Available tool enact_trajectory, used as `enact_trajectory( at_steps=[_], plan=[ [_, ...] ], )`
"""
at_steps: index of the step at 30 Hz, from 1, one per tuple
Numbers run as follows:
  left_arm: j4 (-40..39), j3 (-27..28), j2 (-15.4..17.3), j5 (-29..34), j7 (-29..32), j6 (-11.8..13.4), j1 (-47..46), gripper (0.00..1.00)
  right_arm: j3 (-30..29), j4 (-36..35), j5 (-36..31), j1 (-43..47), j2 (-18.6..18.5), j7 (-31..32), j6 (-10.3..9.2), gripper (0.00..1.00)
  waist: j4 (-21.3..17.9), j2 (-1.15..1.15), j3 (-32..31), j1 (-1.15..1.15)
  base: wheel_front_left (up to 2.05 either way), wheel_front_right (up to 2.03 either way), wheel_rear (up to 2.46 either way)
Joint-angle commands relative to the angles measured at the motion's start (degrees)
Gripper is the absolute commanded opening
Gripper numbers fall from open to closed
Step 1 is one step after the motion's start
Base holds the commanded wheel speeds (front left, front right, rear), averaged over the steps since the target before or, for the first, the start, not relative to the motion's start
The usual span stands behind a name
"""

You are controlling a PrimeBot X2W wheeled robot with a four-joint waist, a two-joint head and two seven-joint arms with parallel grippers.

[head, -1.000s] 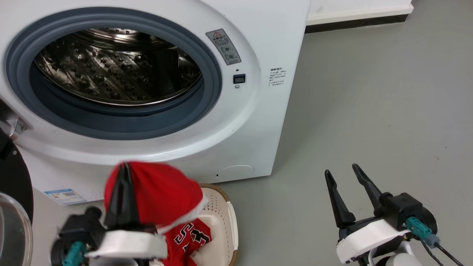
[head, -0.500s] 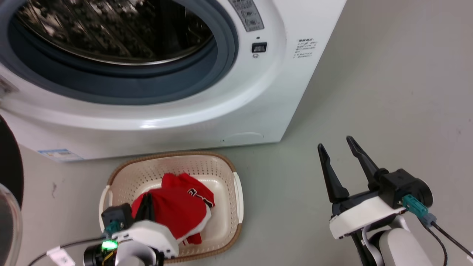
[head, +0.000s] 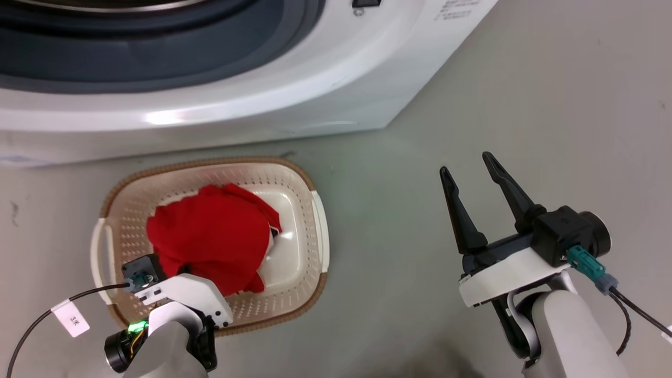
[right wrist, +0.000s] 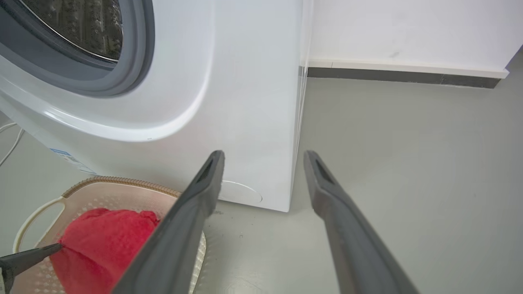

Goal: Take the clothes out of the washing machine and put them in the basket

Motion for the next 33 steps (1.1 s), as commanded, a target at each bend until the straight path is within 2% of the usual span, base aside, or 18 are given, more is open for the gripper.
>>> enact_trajectory(
  at_steps=[1,5,6,7,8,12,16,24,33],
  plan=[
    [1.85,0.97,0.08,-1.03,-0.27,0.43,-1.47,0.00,0.25,0.01,0.01,-1.22,0.02,-0.60,-0.04,1.00,-1.24,0.00,4.21,-0.01,0.00,0.00,0.00],
    [6.12,2.92,0.35,-3.13,-0.03,0.91,-2.91,0.00,1.04,0.86,0.59,-2.38,0.02,-1.13,-0.04,1.00,-1.64,0.00,5.76,-0.01,0.00,0.00,0.00],
    [6.67,3.24,0.44,-3.68,-0.04,0.58,-2.87,0.07,1.18,1.23,0.78,-2.75,0.01,-1.37,-0.04,1.00,-1.80,0.00,5.62,-0.01,0.00,0.00,0.00],
    [7.11,3.60,0.52,-4.11,-0.06,0.32,-2.50,0.32,1.19,1.61,0.87,-2.99,0.00,-1.61,-0.04,1.00,-1.94,0.00,5.19,-0.01,0.00,0.00,0.00],
    [7.43,3.76,0.59,-4.22,-0.10,0.20,-1.81,1.00,1.15,2.07,0.92,-3.10,0.00,-1.72,-0.04,1.00,-2.08,0.00,4.48,-0.01,0.00,0.00,0.00],
    [7.81,3.76,1.39,-4.15,-0.32,-1.46,0.35,1.00,1.06,4.03,1.31,-3.18,0.02,-2.44,-0.04,1.00,-2.48,0.00,0.16,-0.01,0.00,0.00,0.00],
    [3.82,2.53,2.14,-1.81,-0.38,-2.54,2.79,1.00,0.93,5.52,1.68,-1.39,0.00,-2.74,-0.04,1.00,-2.40,0.00,-5.69,-0.01,0.00,0.00,0.00],
    [-11.23,2.25,0.53,4.45,-0.30,-3.40,10.06,1.00,-2.03,6.86,0.21,3.66,-0.02,-2.86,-0.04,1.00,-0.77,0.00,-16.98,-0.01,0.00,0.00,0.00],
    [-33.79,2.46,-0.94,13.42,-0.30,-2.90,16.42,1.00,-5.08,3.70,-1.80,7.90,0.01,-1.01,-0.04,1.00,0.05,0.00,-23.02,-0.01,0.00,0.00,0.00]
  ],
)
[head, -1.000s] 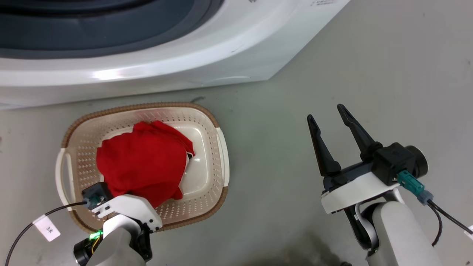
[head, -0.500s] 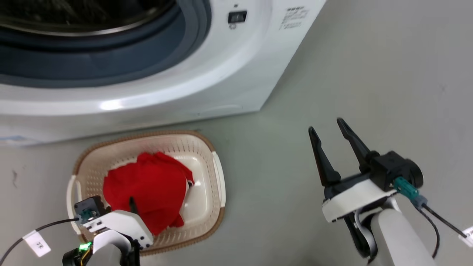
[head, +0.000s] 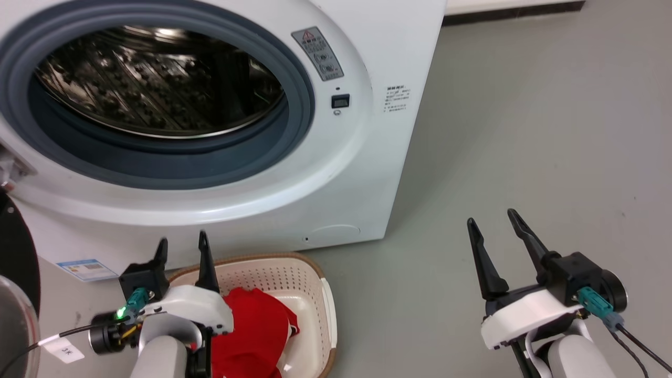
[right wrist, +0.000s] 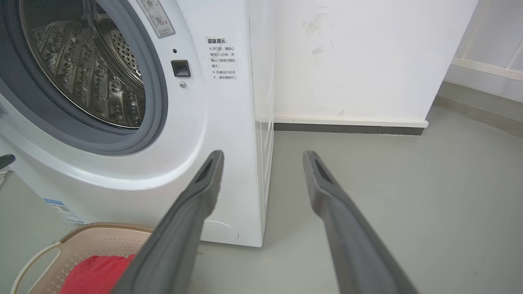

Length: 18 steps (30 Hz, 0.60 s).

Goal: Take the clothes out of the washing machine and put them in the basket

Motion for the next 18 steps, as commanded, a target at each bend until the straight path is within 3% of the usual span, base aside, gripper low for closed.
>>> enact_trajectory(
  at_steps=[1,10,18],
  plan=[
    [-4.53,-0.02,-0.28,1.94,-0.11,0.22,1.43,1.00,-0.59,-0.96,-0.40,1.39,-0.01,0.51,-0.04,1.00,0.77,0.00,-2.27,0.01,0.00,0.00,0.00],
    [-25.33,-1.90,-0.55,8.17,-0.12,0.59,7.21,1.00,-2.97,-5.50,-2.07,5.28,-0.02,2.67,-0.04,1.00,2.14,0.00,-5.83,0.01,0.00,0.00,0.00],
    [-34.28,-2.47,-0.56,9.63,-0.11,1.39,15.84,1.00,-3.86,-9.19,-2.27,8.66,-0.01,3.77,-0.04,1.00,3.09,0.00,-9.07,0.01,0.00,0.00,0.00]
  ],
)
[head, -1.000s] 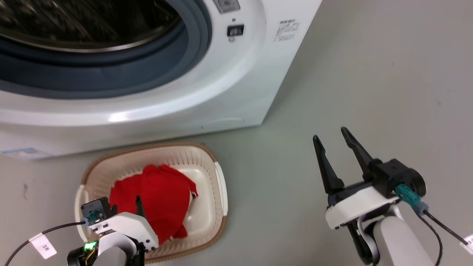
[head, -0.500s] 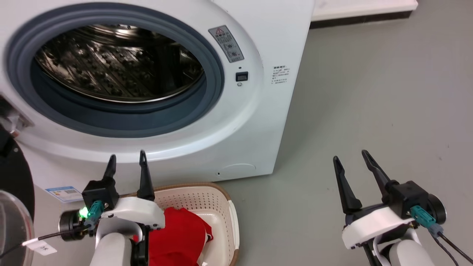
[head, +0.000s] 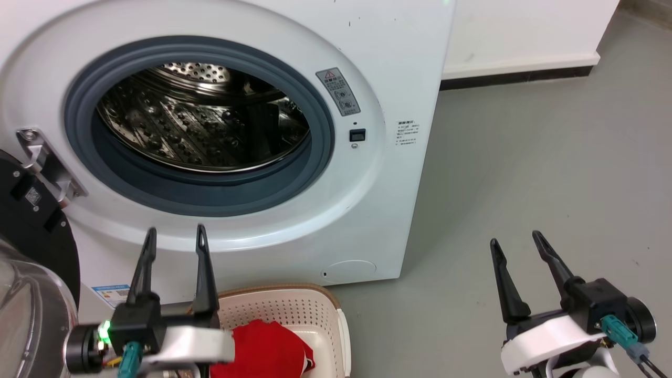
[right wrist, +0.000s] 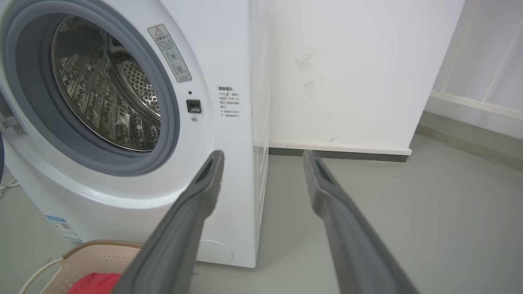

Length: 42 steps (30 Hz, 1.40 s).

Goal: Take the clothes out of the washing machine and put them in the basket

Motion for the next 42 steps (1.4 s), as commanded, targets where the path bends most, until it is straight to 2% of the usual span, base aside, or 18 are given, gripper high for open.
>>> enact_trajectory(
  at_steps=[1,8,25,26,29,42],
  plan=[
    [-0.85,-0.16,0.01,0.13,-0.11,0.52,2.60,1.00,-0.06,-0.85,0.05,1.50,0.00,0.43,-0.04,1.00,0.51,0.00,-1.06,0.01,0.00,0.00,0.00],
    [-0.06,-0.81,-0.18,-1.45,0.18,0.90,6.90,1.00,0.00,-2.44,-0.06,3.38,-0.01,1.70,-0.04,1.00,1.54,0.00,-2.33,0.01,0.00,0.00,0.00],
    [3.21,-1.28,0.50,-2.66,0.09,0.75,5.66,1.00,0.88,-2.16,1.12,3.77,0.00,1.90,-0.04,1.00,1.81,0.00,-2.81,0.01,0.00,0.00,0.00],
    [3.17,-1.23,0.26,-2.60,0.28,0.78,6.41,0.00,0.88,-2.23,0.91,3.17,0.00,1.99,0.00,0.00,1.81,0.00,-2.81,0.01,0.00,0.00,0.00],
    [4.24,-0.92,0.15,-4.00,0.75,0.51,6.29,0.00,1.25,-1.99,2.45,3.76,0.01,1.84,0.00,0.00,1.90,0.00,-2.83,0.01,0.00,0.00,0.00],
    [6.16,0.64,0.00,-19.25,4.53,-1.68,4.23,0.00,0.33,0.21,19.60,1.82,-1.11,3.57,0.00,0.00,2.53,0.00,-2.76,0.01,0.00,0.00,0.00]
  ],
)
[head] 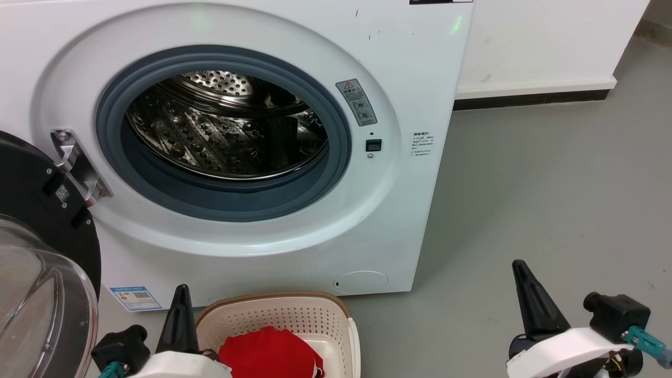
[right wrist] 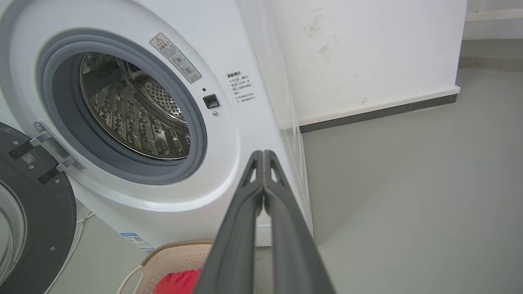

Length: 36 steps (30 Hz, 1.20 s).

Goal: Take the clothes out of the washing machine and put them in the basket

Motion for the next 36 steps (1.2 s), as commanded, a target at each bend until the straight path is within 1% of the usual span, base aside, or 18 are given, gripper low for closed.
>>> enact_trajectory(
  at_steps=[1,18,36],
  plan=[
    [-0.50,0.55,0.14,-2.58,0.44,-0.49,-1.85,0.00,-0.24,-0.50,2.97,-1.98,-0.47,0.19,0.01,0.00,0.07,0.00,0.01,0.00,0.00,0.00,0.00],
    [1.55,2.16,-0.03,-18.63,4.31,-2.86,-4.06,0.00,-1.30,1.57,20.31,-3.54,-1.18,2.12,0.00,0.00,0.88,0.00,0.10,0.00,0.00,0.00,0.00],
    [3.43,3.64,-0.18,-32.69,7.78,-4.99,-6.04,0.00,-2.64,3.36,35.17,-4.88,-1.51,4.16,0.00,0.00,1.74,0.00,0.20,0.00,0.00,0.00,0.00]
  ],
)
